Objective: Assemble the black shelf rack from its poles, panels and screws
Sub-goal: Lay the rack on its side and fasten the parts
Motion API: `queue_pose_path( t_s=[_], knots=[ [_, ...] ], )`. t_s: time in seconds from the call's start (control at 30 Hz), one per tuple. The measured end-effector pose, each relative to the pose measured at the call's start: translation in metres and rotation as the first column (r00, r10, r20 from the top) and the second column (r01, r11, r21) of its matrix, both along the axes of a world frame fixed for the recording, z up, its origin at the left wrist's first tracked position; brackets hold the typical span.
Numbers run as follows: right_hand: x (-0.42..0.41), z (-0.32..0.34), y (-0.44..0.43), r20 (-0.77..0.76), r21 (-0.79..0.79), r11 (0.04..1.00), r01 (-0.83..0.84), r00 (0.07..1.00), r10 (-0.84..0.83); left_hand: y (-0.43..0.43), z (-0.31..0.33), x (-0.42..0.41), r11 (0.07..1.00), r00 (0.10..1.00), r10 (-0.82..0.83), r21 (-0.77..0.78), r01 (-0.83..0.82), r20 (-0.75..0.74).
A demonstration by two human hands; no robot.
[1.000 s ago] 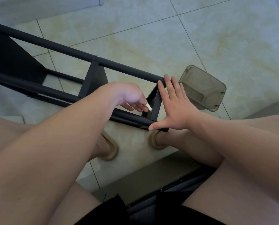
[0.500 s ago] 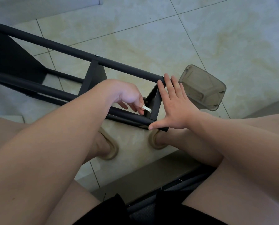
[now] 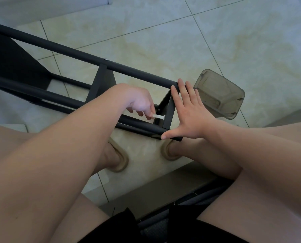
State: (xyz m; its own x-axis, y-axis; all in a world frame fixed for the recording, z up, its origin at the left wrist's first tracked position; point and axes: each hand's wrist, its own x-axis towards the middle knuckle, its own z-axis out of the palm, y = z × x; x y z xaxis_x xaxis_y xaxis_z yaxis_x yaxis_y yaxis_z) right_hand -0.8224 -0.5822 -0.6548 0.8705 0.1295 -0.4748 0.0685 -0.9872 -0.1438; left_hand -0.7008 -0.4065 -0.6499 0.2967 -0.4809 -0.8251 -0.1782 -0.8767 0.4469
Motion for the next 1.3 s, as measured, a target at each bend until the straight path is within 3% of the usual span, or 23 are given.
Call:
queue_pose_path(
  t_s=[0.2, 0.33, 0.43, 0.53, 0.63, 0.7, 0.87, 1.07, 1.3],
  knots=[
    [0.0, -0.001, 0.0, 0.0, -0.007, 1.0, -0.001, 1.0, 0.001, -0.001, -0.002, 0.006, 0.995, 0.962, 0.014, -0.099, 0.013, 0.272],
    [0.0, -0.001, 0.0, 0.004, -0.006, 1.0, -0.003, 1.0, 0.003, -0.004, -0.006, 0.002, 0.982, 0.96, 0.083, -0.186, -0.033, 0.269],
    [0.0, -0.001, 0.0, 0.008, -0.002, 1.0, -0.005, 1.0, 0.005, -0.004, -0.01, 0.0, 0.957, 0.964, 0.181, -0.262, -0.127, 0.194],
    [0.0, -0.001, -0.001, 0.007, 0.0, 1.0, -0.008, 1.0, 0.008, -0.005, -0.015, -0.008, 0.864, 0.919, 0.394, -0.336, -0.375, -0.011],
    [0.0, -0.001, -0.001, 0.007, 0.001, 1.0, -0.01, 1.0, 0.01, -0.009, -0.019, -0.016, 0.673, 0.726, 0.625, -0.273, -0.688, -0.289],
    [0.0, -0.001, -0.001, 0.008, 0.005, 1.0, -0.01, 1.0, 0.01, -0.012, -0.021, -0.02, 0.601, 0.635, 0.693, -0.215, -0.77, -0.341],
    [0.0, -0.002, -0.002, 0.01, 0.006, 1.0, -0.01, 1.0, 0.01, -0.009, -0.024, -0.019, 0.689, 0.717, 0.67, -0.198, -0.697, -0.191],
    [0.009, 0.001, -0.006, 0.013, 0.013, 1.0, -0.018, 1.0, 0.018, -0.008, -0.01, 0.0, 0.851, 0.864, 0.504, -0.187, -0.491, 0.022],
    [0.044, 0.009, -0.024, -0.005, -0.075, 0.992, -0.098, 0.995, 0.098, -0.007, 0.016, 0.038, 0.898, 0.884, 0.416, -0.253, -0.361, 0.213]
  ],
)
